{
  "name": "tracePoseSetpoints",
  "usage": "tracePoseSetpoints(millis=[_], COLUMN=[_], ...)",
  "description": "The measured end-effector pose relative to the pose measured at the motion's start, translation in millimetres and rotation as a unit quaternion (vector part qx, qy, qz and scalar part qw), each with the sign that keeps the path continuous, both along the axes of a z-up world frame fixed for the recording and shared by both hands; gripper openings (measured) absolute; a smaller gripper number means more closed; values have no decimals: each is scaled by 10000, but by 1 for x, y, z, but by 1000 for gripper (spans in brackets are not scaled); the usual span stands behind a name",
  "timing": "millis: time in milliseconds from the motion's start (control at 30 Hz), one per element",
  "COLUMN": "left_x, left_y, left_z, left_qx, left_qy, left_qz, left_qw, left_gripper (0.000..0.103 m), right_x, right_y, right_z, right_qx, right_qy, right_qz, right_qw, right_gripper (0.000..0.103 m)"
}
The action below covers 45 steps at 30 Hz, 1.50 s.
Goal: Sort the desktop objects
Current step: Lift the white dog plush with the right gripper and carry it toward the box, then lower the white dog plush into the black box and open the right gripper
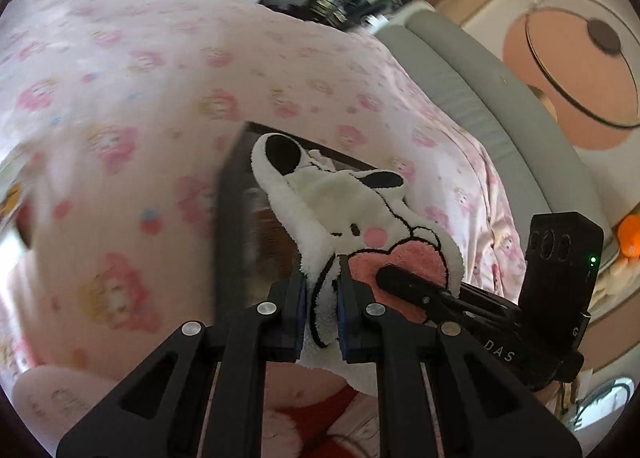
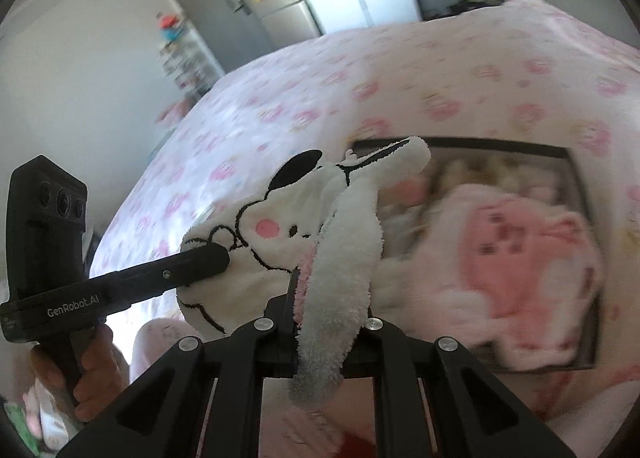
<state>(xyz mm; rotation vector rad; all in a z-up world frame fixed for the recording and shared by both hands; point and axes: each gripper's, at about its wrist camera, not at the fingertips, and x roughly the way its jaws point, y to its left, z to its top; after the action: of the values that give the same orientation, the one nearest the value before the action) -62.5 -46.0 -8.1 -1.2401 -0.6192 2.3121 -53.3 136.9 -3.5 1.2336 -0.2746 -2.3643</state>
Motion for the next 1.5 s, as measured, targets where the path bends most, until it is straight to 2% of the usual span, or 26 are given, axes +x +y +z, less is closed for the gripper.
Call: tracePoseSetpoints(millis=[167, 233, 333, 433, 500, 567, 667, 733, 833, 933, 1033, 1200, 1300, 1333, 1400, 1500], left_x=[-27, -35, -49, -54, -51, -49, -49, -51, -56, -65, -68, -64, -60, -60, -59, -52], left_y=[44, 52, 59, 63, 63, 58, 51, 55, 70, 86, 92, 84, 77, 73, 67, 64], left_z=[8, 6, -15, -46, -59, -60, -48, -37, -34, -46, -62, -66, -70, -72, -73, -58], left_qx=[-330, -382, -661, -1157, -1496, -1625, -1529, -1428, -1245, -1210, -1371, -1545, -1833, -1927, -1805, -1643], left_qy=[210, 174, -145, -616, -819, -875, -727, -459, -303, -378, -601, -708, -781, -815, -870, -630], left_qz=[-175, -141, 6, 24, 21, 73, 208, 237, 42, -110, -53, 147, 344, 420, 478, 508], left_qw=[9991, 9990, 9977, 9914, 9854, 9828, 9854, 9884, 9918, 9919, 9887, 9853, 9793, 9770, 9785, 9831], left_gripper=[11, 11, 12, 13, 18, 23, 29, 30, 30, 30, 30, 33, 36, 44, 44, 41], right_x=[-16, -29, -58, -81, -84, -80, -68, -64, -60, -56, -56, -57, -60, -60, -56, -48], right_y=[43, 51, 58, 67, 79, 91, 102, 98, 85, 76, 73, 70, 58, 53, 46, 58], right_z=[8, 4, -25, -63, -66, -55, -37, -32, -35, -45, -55, -62, -65, -67, -65, -52], right_qx=[11, 60, 264, 507, 101, -56, 129, 277, 400, 407, 609, 504, 502, 587, 837, 668], right_qy=[268, 307, 47, -542, -529, -275, 356, 527, 448, 234, 224, 94, 62, 87, 249, 536], right_qz=[-246, -229, -195, -176, -205, -410, -920, -981, -665, -376, -312, -174, -20, 0, 23, -260], right_qw=[9993, 9992, 9995, 9971, 9983, 9988, 9950, 9934, 9960, 9982, 9974, 9985, 9987, 9982, 9962, 9960], right_gripper=[10, 10, 11, 22, 26, 29, 34, 34, 34, 34, 34, 34, 37, 37, 36, 36])
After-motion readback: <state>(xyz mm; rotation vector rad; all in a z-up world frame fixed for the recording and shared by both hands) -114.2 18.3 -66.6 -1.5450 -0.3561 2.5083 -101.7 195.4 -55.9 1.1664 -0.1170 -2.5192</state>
